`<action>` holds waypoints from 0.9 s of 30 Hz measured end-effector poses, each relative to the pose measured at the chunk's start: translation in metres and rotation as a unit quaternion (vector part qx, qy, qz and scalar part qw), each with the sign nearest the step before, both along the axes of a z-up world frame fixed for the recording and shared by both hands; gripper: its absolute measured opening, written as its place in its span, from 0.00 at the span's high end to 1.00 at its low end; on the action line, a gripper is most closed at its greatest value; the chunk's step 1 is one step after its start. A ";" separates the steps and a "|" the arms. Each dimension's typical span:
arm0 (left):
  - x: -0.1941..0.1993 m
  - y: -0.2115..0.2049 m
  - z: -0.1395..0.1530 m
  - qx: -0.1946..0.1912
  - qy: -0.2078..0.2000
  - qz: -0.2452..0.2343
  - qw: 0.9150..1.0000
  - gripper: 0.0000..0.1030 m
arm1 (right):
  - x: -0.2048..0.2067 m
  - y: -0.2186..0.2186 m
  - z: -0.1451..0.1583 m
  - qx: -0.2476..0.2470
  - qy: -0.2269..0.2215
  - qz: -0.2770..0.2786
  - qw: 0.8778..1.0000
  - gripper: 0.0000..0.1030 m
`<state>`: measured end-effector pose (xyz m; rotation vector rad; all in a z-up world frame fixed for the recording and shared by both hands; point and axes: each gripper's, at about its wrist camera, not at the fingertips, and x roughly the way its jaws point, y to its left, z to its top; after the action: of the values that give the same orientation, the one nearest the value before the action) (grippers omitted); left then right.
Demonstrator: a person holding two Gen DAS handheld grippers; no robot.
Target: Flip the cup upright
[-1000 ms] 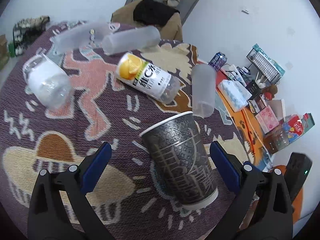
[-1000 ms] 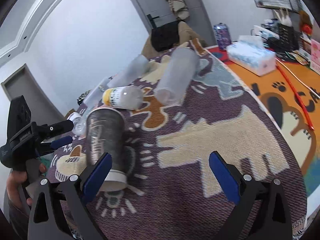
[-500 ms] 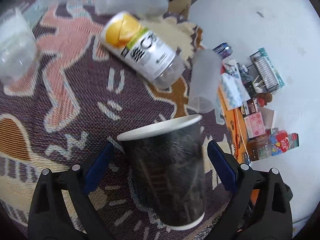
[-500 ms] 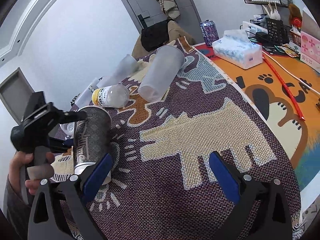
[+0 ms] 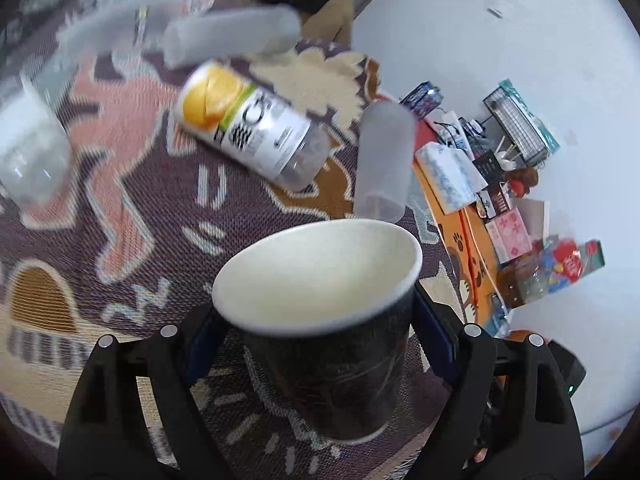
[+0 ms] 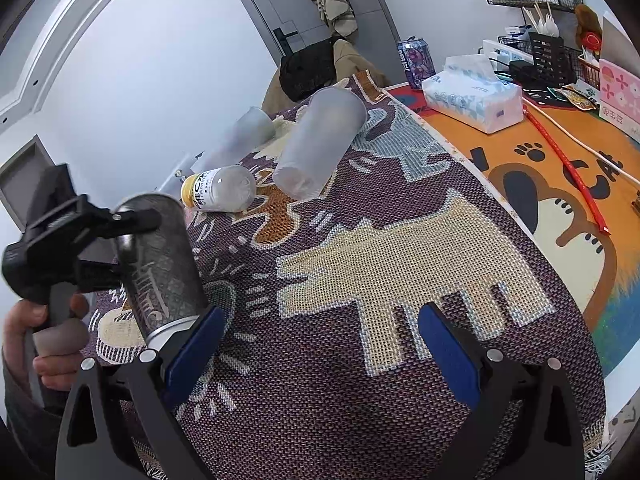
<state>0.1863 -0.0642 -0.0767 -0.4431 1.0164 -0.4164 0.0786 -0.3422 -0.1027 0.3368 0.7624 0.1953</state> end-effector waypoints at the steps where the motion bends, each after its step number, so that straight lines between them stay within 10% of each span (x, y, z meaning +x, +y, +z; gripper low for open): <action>1: -0.004 0.000 0.006 0.009 -0.012 -0.001 1.000 0.20 | 0.000 0.001 0.000 0.000 -0.001 0.001 1.000 0.08; 15: -0.051 -0.026 0.065 0.162 -0.161 -0.013 0.973 0.20 | -0.002 0.008 0.006 -0.018 -0.012 0.010 1.000 0.07; 27: -0.058 -0.061 0.055 0.250 -0.228 -0.007 0.941 0.20 | -0.009 0.002 0.007 -0.032 -0.008 0.012 0.999 0.07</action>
<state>0.1284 -0.1253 -0.0214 0.1200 0.6370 -0.2416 0.0695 -0.3402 -0.0959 0.2663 0.7553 0.1953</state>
